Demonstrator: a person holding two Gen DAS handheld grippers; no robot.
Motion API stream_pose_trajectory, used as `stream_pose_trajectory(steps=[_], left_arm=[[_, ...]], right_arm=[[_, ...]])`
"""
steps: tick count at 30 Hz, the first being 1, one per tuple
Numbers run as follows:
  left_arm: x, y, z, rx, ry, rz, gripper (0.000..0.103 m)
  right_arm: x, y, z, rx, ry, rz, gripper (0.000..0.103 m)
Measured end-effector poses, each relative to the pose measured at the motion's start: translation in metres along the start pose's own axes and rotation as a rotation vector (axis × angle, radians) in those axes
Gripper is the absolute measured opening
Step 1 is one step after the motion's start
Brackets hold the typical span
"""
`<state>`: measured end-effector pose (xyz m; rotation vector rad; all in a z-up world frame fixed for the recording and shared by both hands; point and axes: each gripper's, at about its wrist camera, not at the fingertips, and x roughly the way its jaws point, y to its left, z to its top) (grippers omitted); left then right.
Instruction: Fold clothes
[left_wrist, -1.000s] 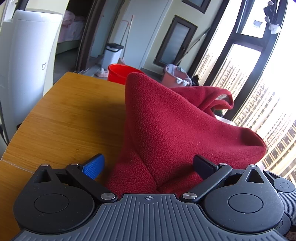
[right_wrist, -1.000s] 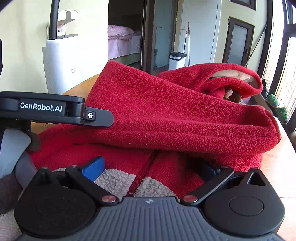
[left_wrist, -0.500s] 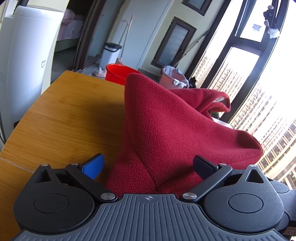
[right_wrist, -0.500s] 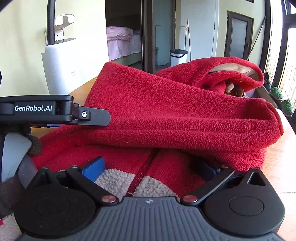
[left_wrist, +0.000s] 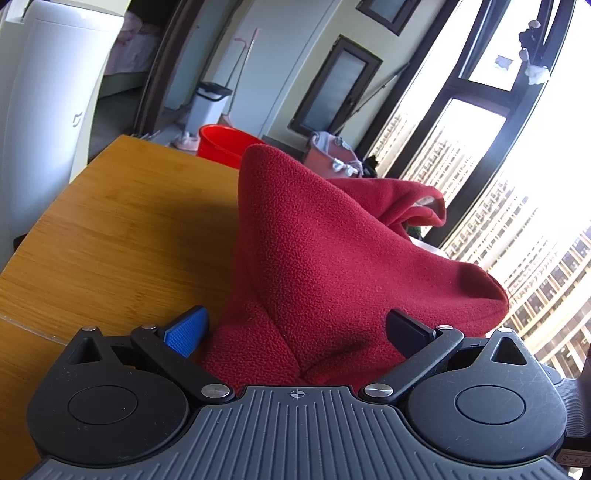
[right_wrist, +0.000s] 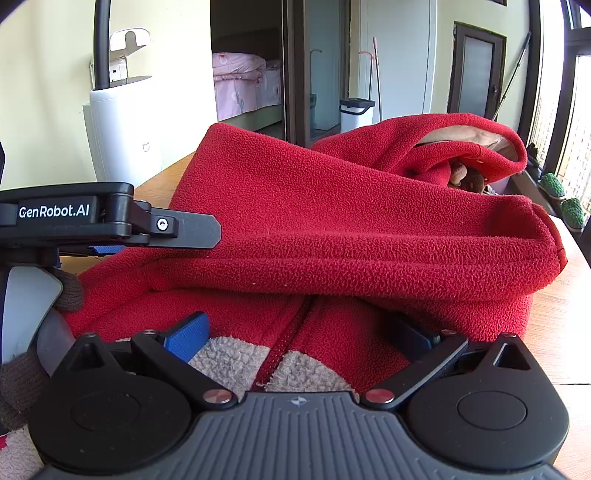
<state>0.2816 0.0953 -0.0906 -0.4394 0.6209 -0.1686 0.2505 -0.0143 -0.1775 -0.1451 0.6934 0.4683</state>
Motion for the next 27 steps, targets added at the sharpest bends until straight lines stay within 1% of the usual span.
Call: stream_pose_trajectory(steps=[5,17,27], left_arm=[[0.000,0.005,0.000,-0.023,-0.007,-0.020,0.103],[0.000,0.007,-0.002,-0.028,-0.011,-0.022,0.103],[-0.003,0.015,-0.004,-0.059,-0.020,-0.050,0.103]], right_arm=[[0.000,0.000,0.000,0.000,0.000,0.000,0.103],[0.000,0.000,0.000,-0.001,0.000,0.001,0.103],[-0.001,-0.001,0.000,0.000,0.000,0.001,0.103]])
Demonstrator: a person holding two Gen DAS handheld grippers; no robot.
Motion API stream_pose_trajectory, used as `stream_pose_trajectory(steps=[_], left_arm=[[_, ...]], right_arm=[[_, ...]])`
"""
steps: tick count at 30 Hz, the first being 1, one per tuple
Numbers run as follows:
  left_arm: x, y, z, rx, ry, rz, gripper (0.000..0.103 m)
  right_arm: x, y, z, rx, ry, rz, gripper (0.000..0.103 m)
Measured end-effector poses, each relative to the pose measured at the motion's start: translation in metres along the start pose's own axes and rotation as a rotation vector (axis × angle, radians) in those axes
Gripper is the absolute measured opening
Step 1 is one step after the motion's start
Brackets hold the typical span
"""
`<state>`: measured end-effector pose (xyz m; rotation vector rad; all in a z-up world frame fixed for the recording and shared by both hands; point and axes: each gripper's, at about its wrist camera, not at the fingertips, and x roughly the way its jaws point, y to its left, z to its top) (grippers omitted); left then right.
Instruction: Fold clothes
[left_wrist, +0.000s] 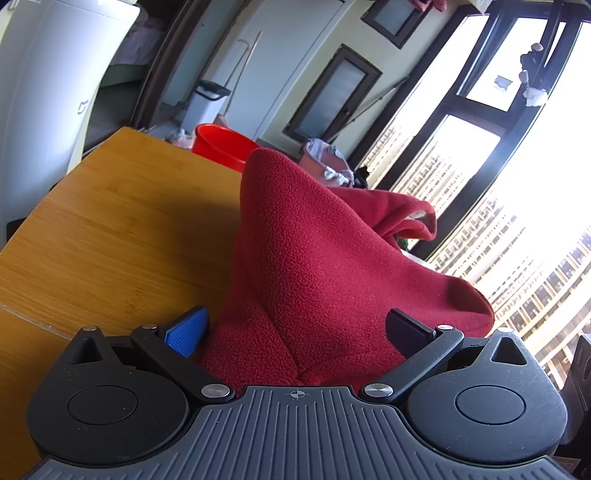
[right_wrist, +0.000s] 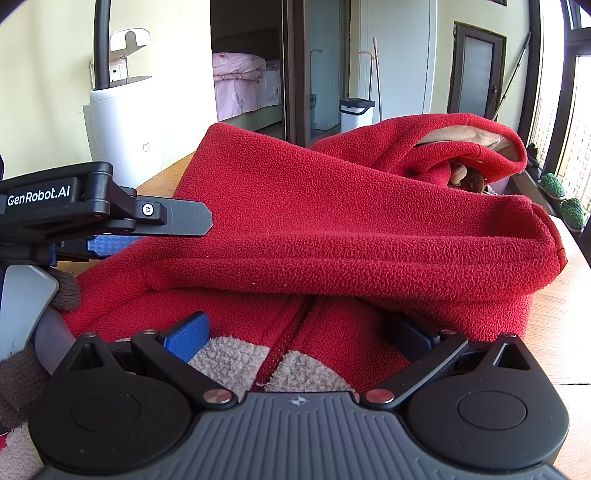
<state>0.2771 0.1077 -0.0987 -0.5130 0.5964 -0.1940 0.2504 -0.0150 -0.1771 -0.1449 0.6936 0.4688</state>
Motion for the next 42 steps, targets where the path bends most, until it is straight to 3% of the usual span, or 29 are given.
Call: stream_pose_trajectory(steps=[30,42], left_arm=[[-0.006,0.017,-0.001,-0.063,-0.007,-0.063,0.103],[-0.006,0.017,-0.003,-0.052,-0.008,-0.054,0.103]], right_arm=[[0.000,0.001,0.000,-0.002,-0.001,0.000,0.103],[0.001,0.000,0.000,-0.002,-0.001,0.000,0.103]])
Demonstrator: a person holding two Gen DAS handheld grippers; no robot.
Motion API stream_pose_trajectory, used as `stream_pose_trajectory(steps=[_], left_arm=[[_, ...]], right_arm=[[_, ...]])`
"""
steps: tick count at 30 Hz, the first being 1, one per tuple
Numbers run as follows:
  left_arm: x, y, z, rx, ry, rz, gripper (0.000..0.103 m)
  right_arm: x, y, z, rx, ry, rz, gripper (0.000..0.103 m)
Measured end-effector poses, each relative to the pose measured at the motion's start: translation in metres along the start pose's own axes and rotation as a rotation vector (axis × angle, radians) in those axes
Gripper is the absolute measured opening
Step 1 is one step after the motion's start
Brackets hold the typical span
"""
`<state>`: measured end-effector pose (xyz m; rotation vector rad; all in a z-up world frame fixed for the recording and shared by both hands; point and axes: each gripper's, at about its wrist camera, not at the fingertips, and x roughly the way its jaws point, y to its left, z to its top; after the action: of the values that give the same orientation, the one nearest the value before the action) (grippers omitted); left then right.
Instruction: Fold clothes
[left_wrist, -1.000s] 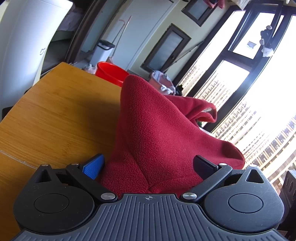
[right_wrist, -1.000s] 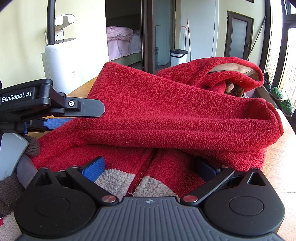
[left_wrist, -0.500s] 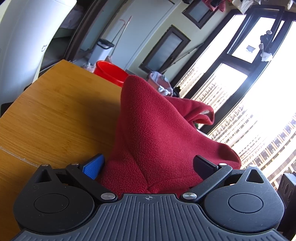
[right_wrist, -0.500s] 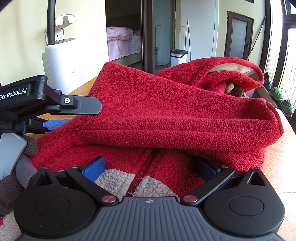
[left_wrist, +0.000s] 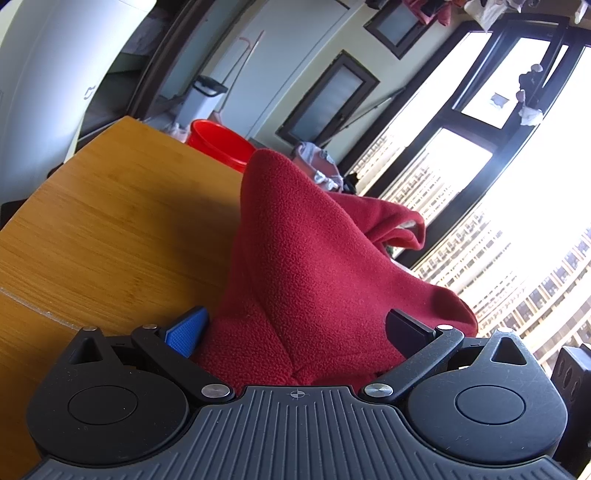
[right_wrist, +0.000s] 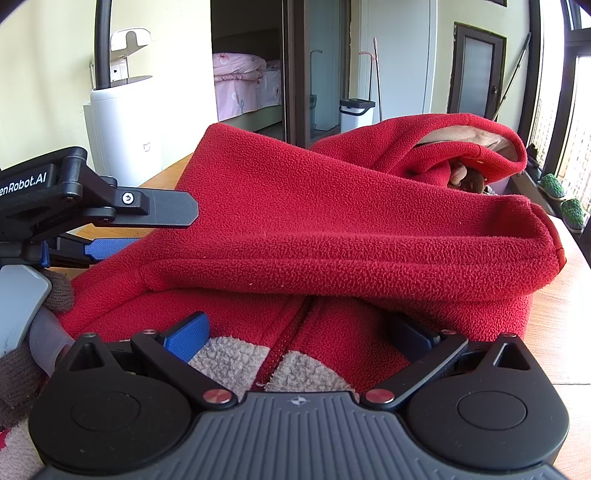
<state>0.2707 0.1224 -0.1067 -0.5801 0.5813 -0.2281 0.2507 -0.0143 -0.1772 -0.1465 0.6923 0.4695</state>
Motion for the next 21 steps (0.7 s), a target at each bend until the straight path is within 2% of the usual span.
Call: stream_pose_trajectory(steps=[21], left_arm=[[-0.0014,0.0055,-0.0006,-0.030,-0.006,-0.027,0.103]], right_arm=[[0.0002,0.0003,-0.0011,-0.002,0.000,0.001,0.103]])
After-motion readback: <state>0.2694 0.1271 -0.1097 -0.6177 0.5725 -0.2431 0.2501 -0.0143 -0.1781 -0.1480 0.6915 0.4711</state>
